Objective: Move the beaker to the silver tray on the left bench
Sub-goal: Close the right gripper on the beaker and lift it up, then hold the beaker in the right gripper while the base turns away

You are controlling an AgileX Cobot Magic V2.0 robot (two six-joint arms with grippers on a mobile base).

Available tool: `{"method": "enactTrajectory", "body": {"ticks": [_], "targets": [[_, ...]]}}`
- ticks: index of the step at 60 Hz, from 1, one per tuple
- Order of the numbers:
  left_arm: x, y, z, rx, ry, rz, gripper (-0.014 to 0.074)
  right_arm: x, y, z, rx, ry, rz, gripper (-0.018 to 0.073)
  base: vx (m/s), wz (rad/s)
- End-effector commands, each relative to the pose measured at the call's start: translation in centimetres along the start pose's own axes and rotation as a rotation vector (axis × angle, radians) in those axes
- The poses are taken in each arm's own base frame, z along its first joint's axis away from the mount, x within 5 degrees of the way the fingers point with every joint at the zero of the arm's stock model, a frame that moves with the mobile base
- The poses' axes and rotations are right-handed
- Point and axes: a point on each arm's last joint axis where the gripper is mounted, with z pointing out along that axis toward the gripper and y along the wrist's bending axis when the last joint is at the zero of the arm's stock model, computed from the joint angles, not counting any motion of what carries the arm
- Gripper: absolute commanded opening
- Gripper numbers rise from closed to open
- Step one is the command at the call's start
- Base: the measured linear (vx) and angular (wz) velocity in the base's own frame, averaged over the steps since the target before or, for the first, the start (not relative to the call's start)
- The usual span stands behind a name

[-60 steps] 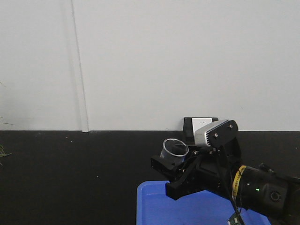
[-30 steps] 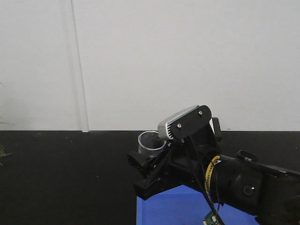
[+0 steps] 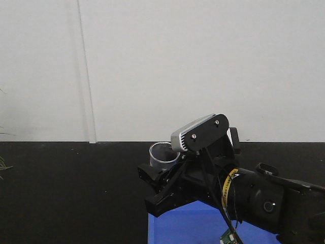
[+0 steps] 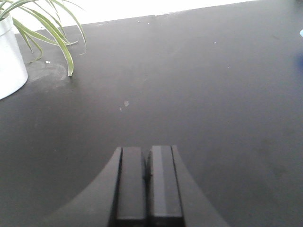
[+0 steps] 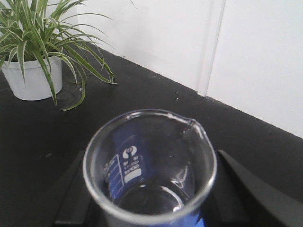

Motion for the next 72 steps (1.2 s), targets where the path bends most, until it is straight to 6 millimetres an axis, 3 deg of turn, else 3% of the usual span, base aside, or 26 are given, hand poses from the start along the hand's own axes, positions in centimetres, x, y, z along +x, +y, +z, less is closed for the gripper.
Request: {"method": "enactTrajectory", "body": {"ticks": [1,72], "targets": [[-0.13,-0.07,0.16,0.005,-0.068,-0.003,0.0001,-2.53,0.33,-1.21,-0.026,-0.097,0.0,-0.0014,0.0,0.0],[-0.13,-0.07,0.16,0.005,-0.068,-0.003,0.0001,-2.53,0.33,-1.21,-0.027,-0.098,0.0,-0.0014,-0.15,-0.01]]}}
